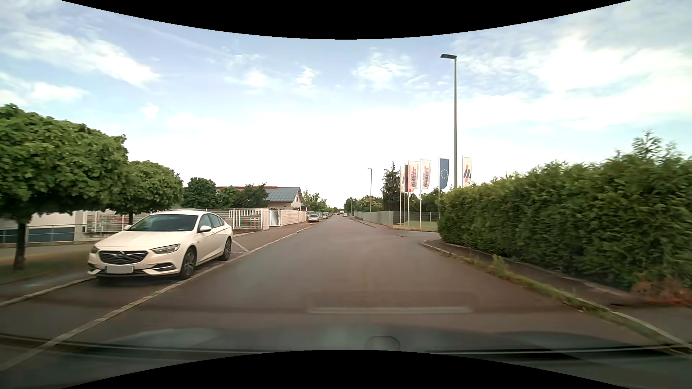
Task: Follow the waypoints while adhering to traffic rules and regulations
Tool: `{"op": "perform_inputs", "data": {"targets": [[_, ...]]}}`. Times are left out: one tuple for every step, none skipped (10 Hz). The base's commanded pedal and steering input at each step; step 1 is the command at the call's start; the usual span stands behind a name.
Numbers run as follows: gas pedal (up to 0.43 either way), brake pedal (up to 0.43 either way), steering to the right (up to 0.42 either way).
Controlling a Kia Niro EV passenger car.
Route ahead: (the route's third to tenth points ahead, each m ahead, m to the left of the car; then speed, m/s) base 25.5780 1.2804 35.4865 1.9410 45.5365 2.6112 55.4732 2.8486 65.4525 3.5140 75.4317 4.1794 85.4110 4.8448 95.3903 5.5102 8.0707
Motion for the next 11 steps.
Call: {"op": "perform_inputs", "data": {"targets": [[0.138, 0.000, 0.007], [0.138, 0.000, 0.008], [0.138, 0.000, 0.008], [0.000, 0.000, 0.008], [0.000, 0.000, 0.008], [0.000, 0.000, 0.006], [0.000, 0.000, 0.006], [0.000, 0.000, 0.006], [0.000, 0.000, 0.005], [0.000, 0.049, 0.005], [0.000, 0.079, 0.005]]}}
